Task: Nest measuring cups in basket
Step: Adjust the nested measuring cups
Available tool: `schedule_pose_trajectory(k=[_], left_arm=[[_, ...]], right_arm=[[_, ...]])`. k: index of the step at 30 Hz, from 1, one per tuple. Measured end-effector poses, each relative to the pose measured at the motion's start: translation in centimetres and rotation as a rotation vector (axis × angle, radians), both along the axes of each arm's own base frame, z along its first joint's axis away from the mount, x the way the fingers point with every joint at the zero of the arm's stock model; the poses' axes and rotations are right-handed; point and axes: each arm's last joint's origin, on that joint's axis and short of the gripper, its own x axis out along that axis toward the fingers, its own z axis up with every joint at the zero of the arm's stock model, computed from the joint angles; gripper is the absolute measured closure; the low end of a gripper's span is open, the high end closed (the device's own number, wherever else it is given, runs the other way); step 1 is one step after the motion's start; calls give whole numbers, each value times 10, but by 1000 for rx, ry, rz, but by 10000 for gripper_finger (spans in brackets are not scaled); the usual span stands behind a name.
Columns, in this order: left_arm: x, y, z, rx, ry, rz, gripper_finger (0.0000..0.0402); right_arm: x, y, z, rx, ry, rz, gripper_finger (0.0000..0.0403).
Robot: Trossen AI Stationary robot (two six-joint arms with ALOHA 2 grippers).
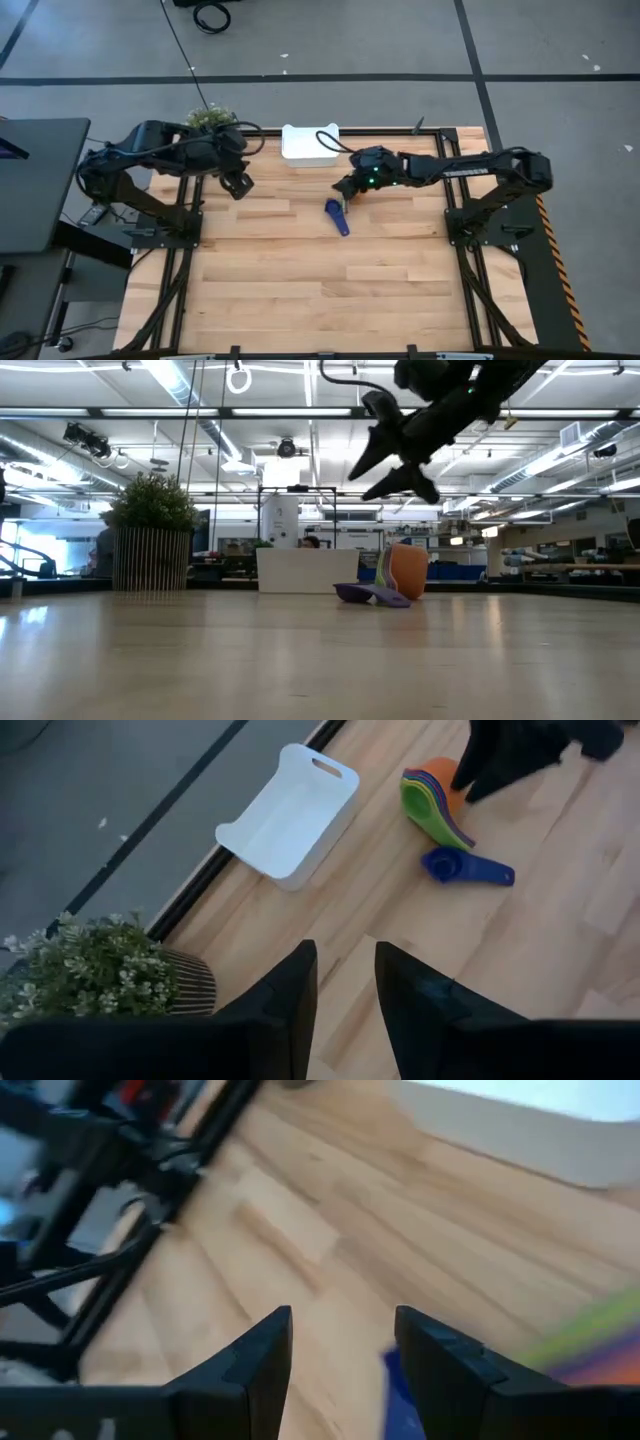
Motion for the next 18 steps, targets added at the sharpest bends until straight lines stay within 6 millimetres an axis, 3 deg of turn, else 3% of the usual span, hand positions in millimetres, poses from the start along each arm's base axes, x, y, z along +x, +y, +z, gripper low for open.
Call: schedule_pose_trajectory(k=[3, 6, 12, 15, 18], left_arm=[[-8, 1, 4, 8, -11, -11, 290], [-20, 2, 10, 38, -31, -24, 290], [-46, 3, 20, 55, -90, -34, 290], [-59, 4, 24, 54, -123, -33, 290], [-67, 4, 27, 52, -143, -35, 290]], right_arm=[[-17, 5, 20, -28, 103, -89, 218], [-31, 13, 53, -79, 230, -194, 218], [-37, 26, 114, -69, 428, -371, 218], [-27, 33, 124, 9, 554, -436, 218], [-12, 41, 120, 137, 719, -486, 218]])
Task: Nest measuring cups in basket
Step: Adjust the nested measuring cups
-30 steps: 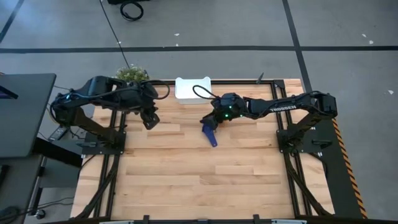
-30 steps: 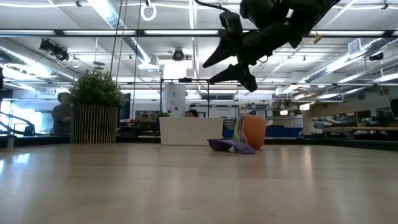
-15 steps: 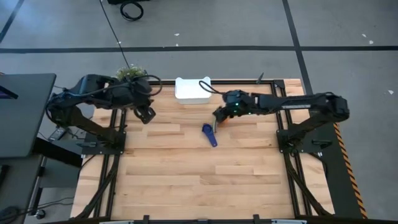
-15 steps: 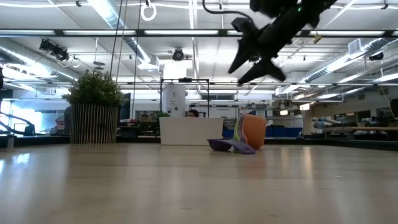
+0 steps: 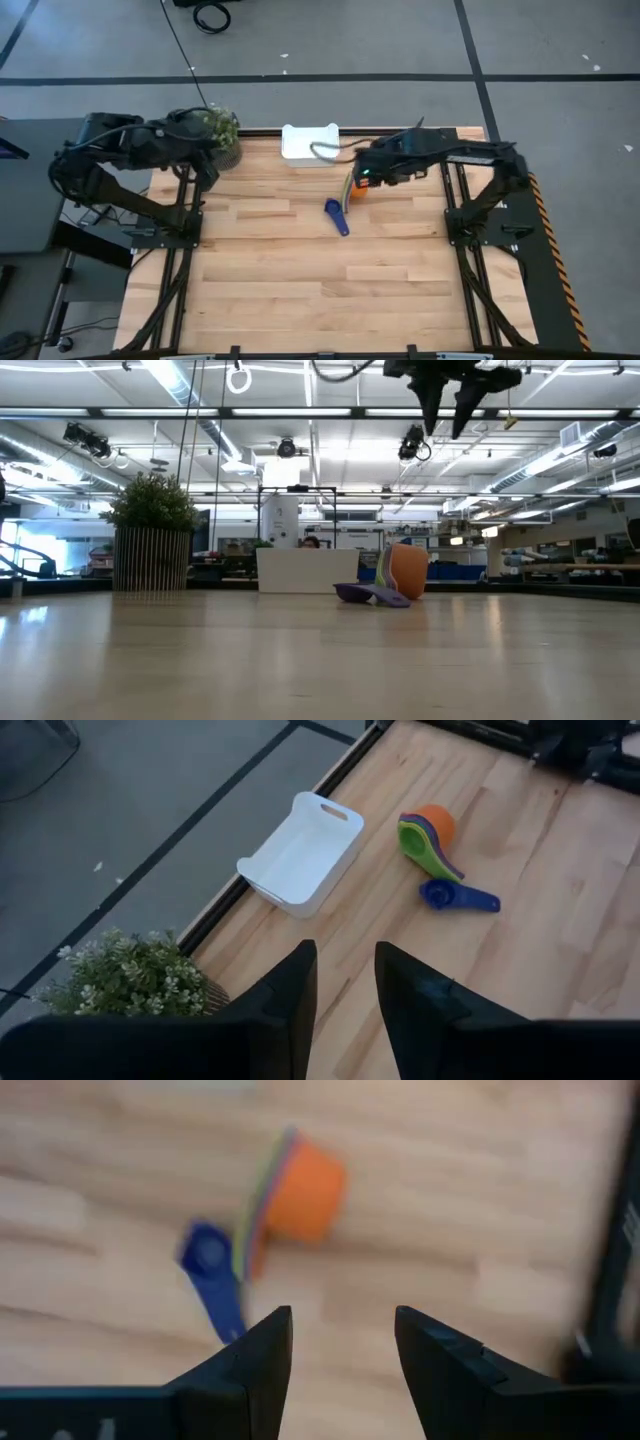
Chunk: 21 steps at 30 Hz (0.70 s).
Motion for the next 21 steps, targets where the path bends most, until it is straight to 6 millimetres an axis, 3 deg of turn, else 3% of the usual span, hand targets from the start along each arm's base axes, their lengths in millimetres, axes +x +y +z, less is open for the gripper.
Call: schedule_pose_trajectory(k=[6, 15, 21], left_arm=[[-12, 0, 3, 25, -10, -31, 290], [-22, 1, 6, 50, -15, -58, 290], [-25, 0, 6, 36, -23, -72, 290]], right_arm=[[43, 8, -25, 157, -54, -50, 218], [70, 3, -68, 164, 73, -129, 218], [96, -13, -103, 177, 90, -85, 218]])
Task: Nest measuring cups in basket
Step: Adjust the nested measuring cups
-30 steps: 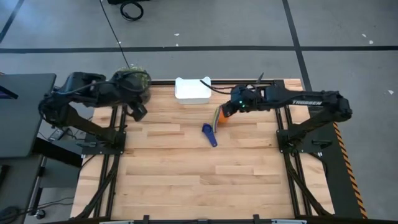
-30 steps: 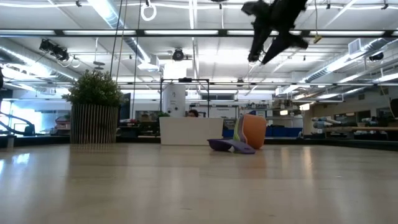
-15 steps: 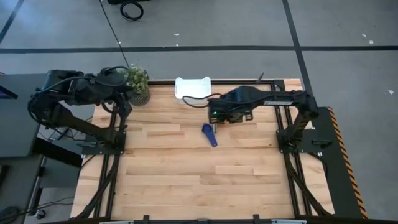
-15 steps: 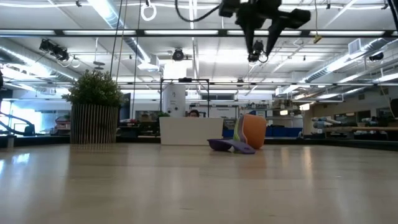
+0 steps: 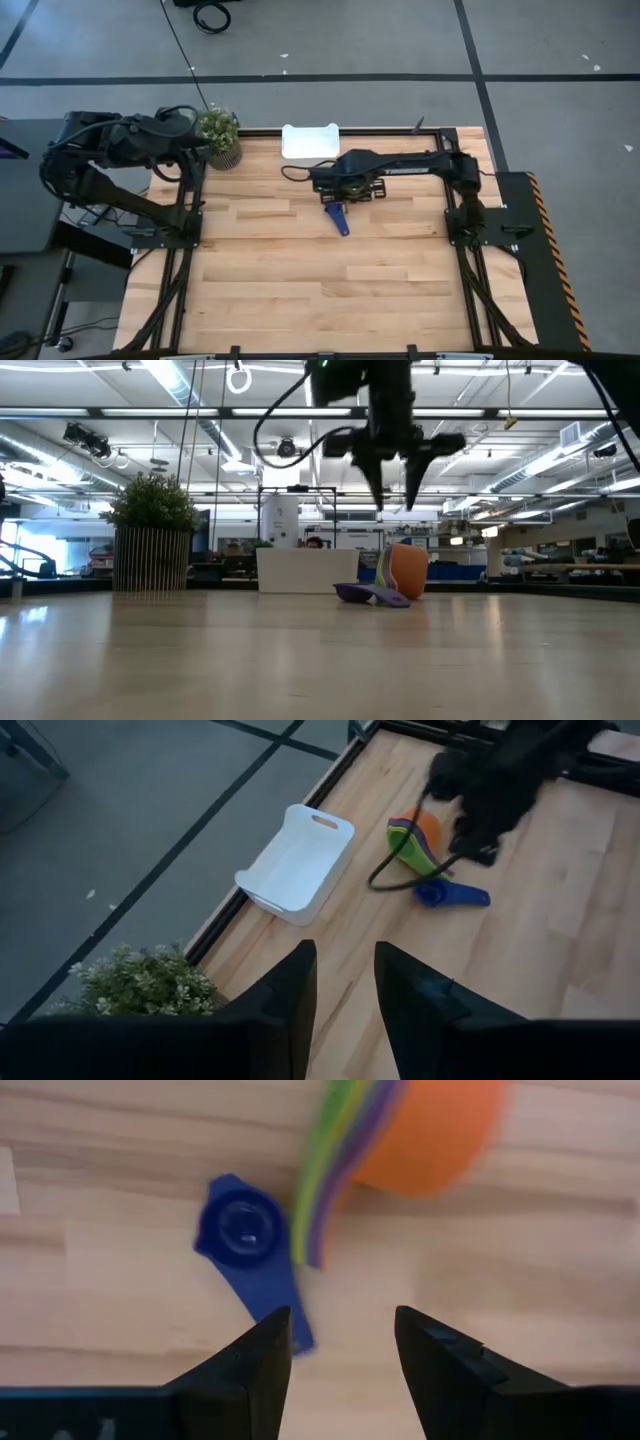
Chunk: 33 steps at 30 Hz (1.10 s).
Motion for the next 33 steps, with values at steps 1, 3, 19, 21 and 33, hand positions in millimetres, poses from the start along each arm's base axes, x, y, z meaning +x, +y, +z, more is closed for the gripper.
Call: schedule_pose_trajectory(k=[1, 3, 19, 21, 33], left_arm=[[0, 0, 0, -6, 0, -6, 290], [1, 0, 0, -10, 1, -10, 290], [1, -1, 0, -6, 14, -40, 290], [1, -1, 0, -6, 14, -40, 290], [1, -1, 0, 4, 21, -50, 290]], right_arm=[[5, -3, -7, 2, -4, 13, 218], [12, -10, -19, 11, -6, 30, 218], [25, -34, -45, -9, -33, 16, 218], [23, -33, -47, -1, -9, -13, 218], [20, -27, -47, -25, 25, -62, 218]])
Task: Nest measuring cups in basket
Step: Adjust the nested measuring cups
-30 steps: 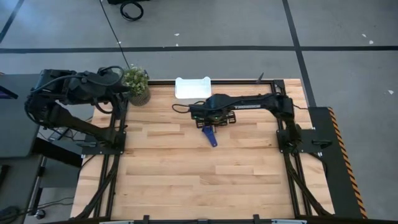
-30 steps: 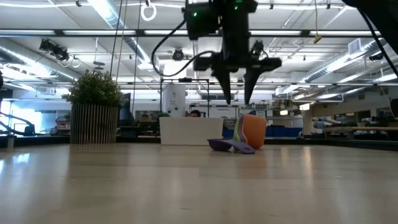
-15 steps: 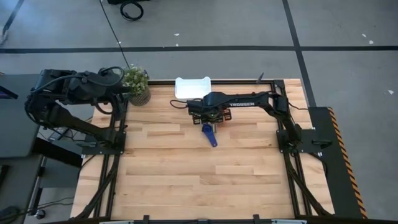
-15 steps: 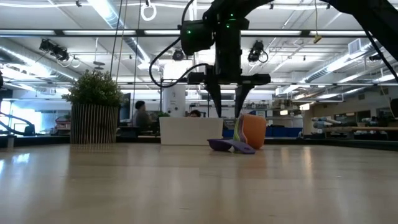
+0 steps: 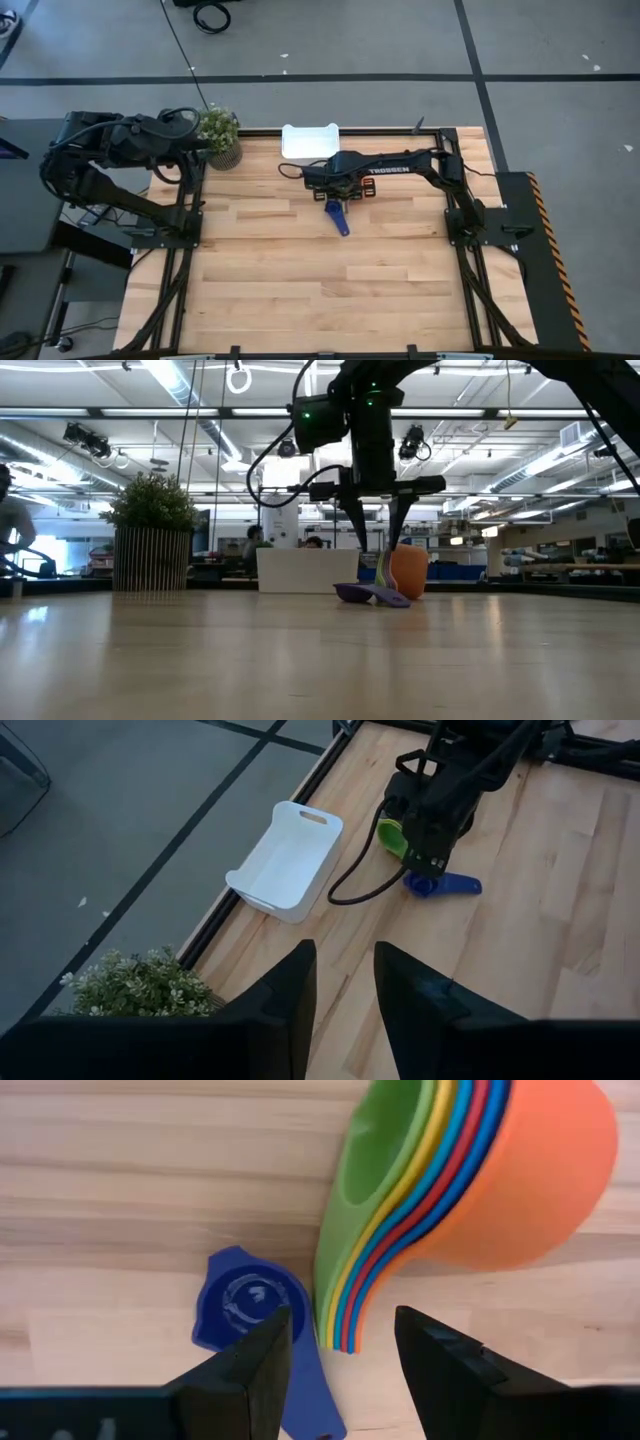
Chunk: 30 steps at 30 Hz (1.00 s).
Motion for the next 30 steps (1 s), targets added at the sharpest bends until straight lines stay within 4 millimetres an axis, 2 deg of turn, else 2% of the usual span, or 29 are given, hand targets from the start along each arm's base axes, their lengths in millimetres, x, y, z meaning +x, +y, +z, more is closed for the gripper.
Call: schedule_pose_trajectory(k=[5, 14, 22, 30], left_arm=[[0, 0, 0, 0, 0, 0, 290], [0, 0, 0, 2, 1, -2, 290], [0, 0, 0, 2, 1, -2, 290], [0, 0, 0, 1, 1, -1, 290]], right_arm=[[0, 0, 0, 3, 0, -3, 218], [-5, 2, -18, 32, 16, -41, 218], [-5, 2, -24, 19, 8, -34, 218], [-7, 0, -49, 8, -23, -35, 218]])
